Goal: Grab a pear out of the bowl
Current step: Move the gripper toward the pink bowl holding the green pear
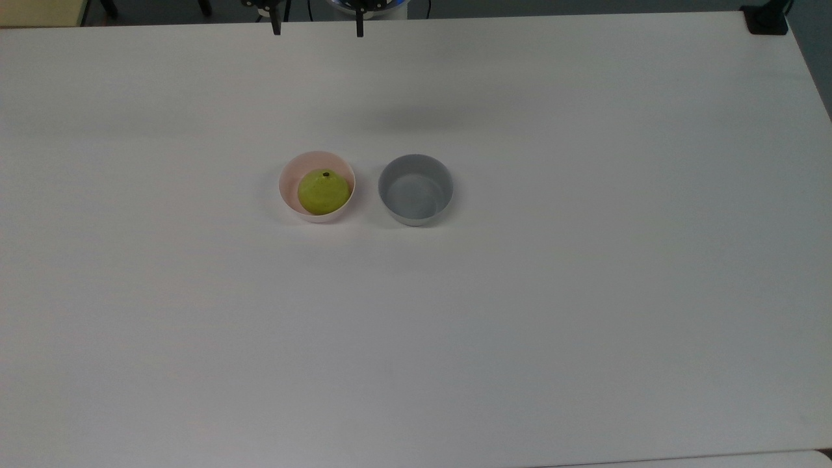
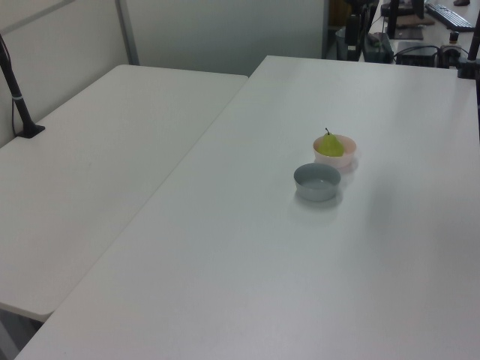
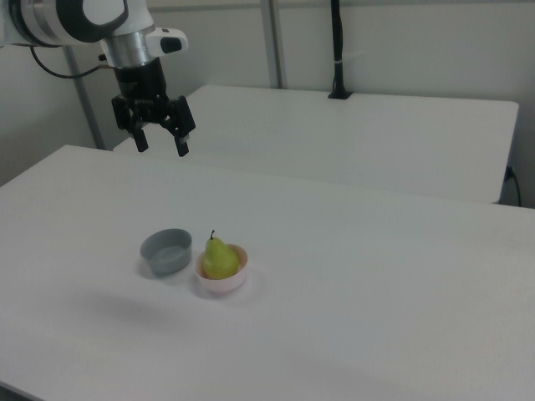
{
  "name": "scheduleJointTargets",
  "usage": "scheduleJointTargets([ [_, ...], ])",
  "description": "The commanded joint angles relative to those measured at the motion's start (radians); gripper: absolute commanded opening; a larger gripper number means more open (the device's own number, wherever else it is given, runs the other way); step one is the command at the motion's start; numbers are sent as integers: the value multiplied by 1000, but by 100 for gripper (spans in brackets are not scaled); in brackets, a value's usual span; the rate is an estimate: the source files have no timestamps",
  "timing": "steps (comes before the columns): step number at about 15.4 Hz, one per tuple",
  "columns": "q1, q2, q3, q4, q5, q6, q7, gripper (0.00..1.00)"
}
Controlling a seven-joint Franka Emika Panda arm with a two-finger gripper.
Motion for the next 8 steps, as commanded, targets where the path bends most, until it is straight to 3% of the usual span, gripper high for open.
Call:
scheduleJointTargets([
  [1,0,-22,-4,-16,-1,-24,19,100],
  [8,-14,-23,-6,-24,1,-16,19,100],
])
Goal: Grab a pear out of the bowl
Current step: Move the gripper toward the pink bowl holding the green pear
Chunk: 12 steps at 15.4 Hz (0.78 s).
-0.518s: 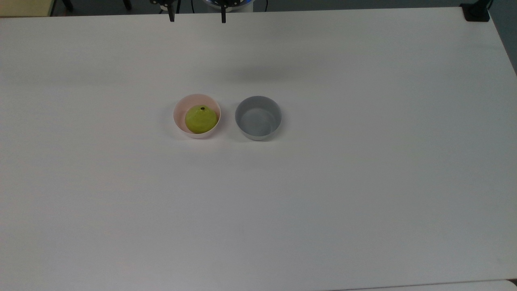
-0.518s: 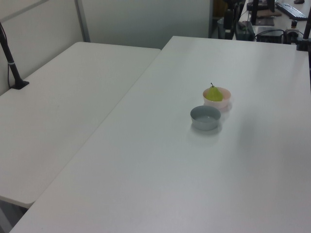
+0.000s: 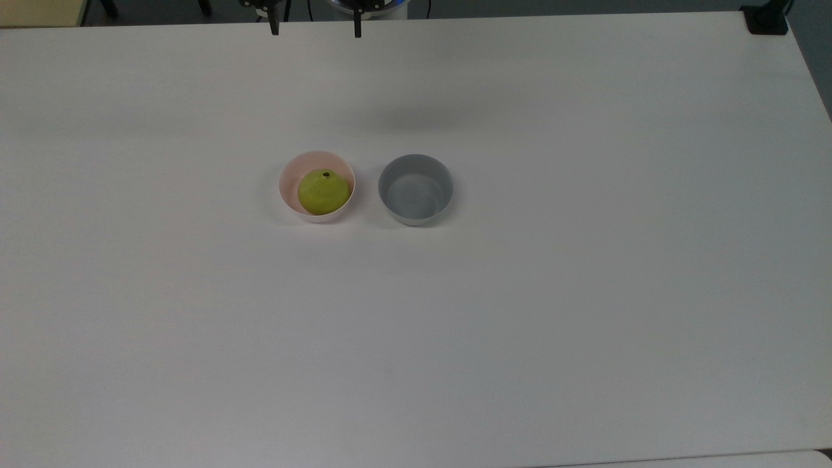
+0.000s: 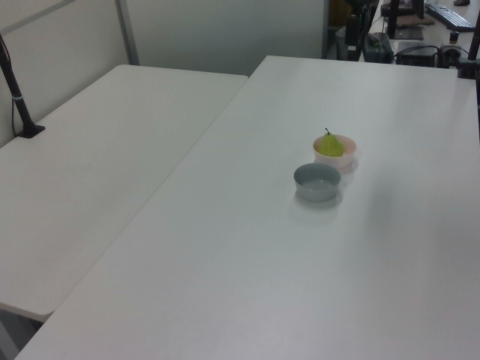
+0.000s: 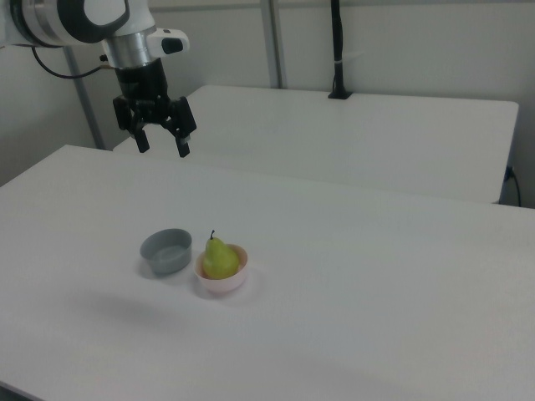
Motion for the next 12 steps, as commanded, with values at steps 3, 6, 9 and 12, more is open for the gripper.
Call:
scheduleJointTargets([
  [3,-16,-25,-5,-31,1,0,14,100],
  [6,-22,-22,-5,-48,-1,23,5,100],
  [9,-33,-20,-5,-80,-1,82,2,100],
  [12,-50,-11,-4,-113,-1,121,-1,100],
])
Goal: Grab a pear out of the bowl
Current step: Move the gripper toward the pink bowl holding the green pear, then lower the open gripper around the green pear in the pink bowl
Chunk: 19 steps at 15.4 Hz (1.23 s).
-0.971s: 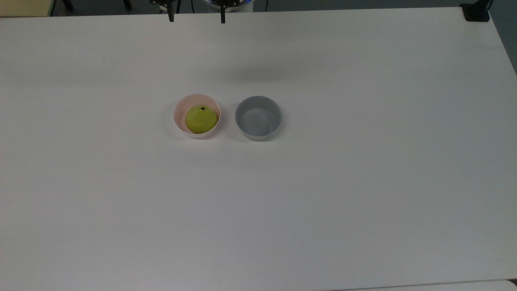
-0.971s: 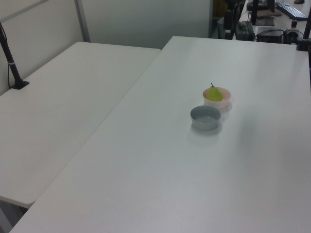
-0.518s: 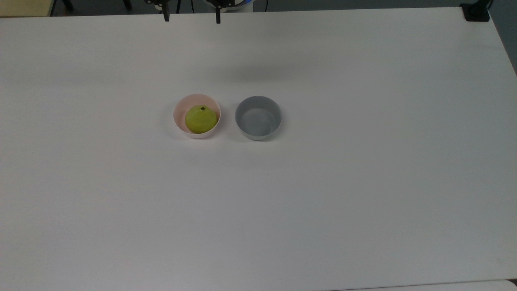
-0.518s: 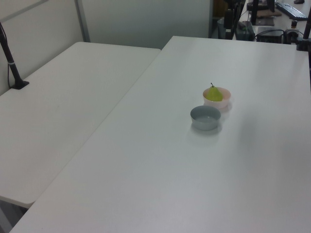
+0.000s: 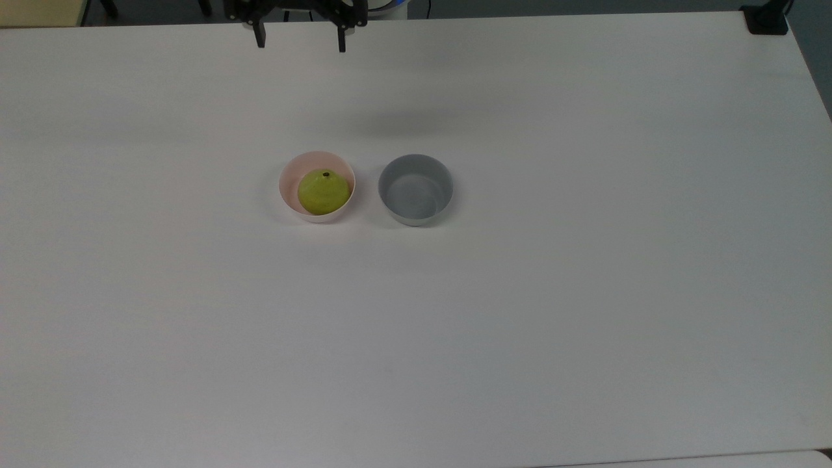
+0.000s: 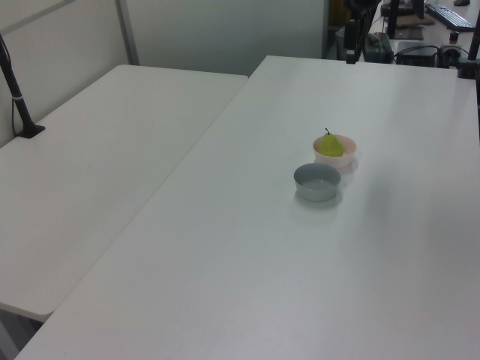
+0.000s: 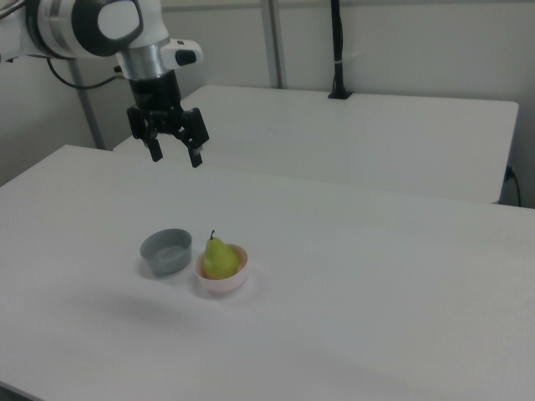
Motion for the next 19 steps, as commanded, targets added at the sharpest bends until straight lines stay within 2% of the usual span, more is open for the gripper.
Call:
scheduleJointTargets([
  [1,-15,-13,-3,-83,0,83,-2,100],
  [8,-18,6,-3,-200,-36,212,-35,100],
  [12,-12,52,-1,-211,-56,223,-59,100],
  [19,-9,137,-1,-237,-57,328,-76,100],
])
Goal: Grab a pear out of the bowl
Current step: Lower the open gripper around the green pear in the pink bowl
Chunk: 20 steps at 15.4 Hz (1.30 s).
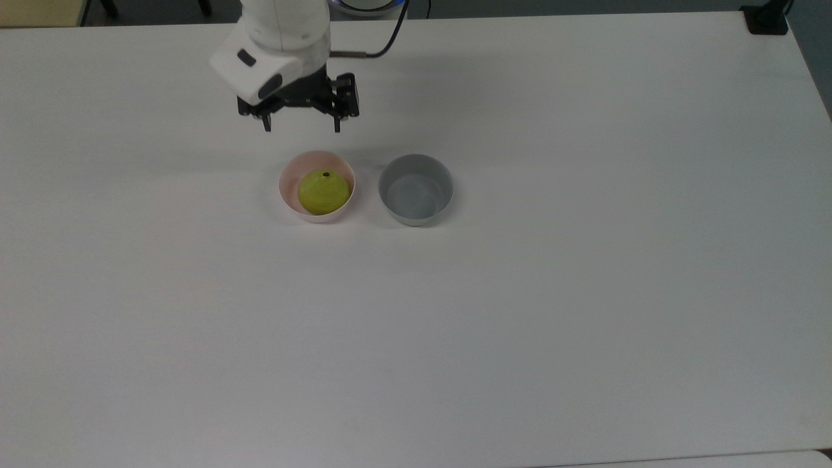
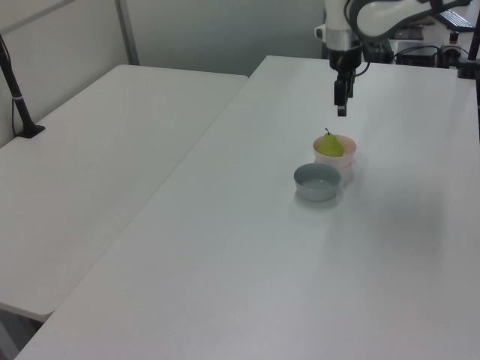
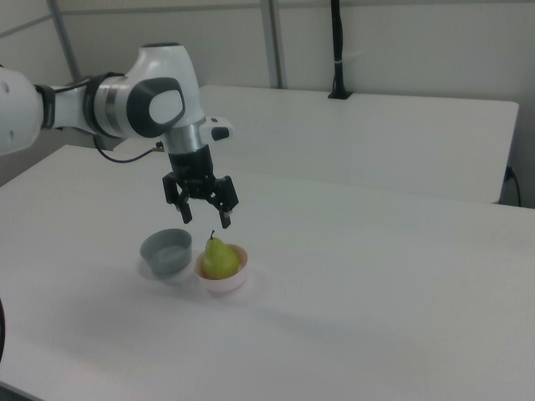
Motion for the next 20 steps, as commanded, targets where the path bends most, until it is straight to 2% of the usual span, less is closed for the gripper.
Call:
scheduleJointTargets([
  [1,9,22,-4,-48,-13,81,-22,100],
  [15,12,118,4,-62,-15,205,-19,99],
  [17,12,127,6,-62,-15,224,-22,89],
  [20,12,137,6,-62,-18,227,-22,83],
])
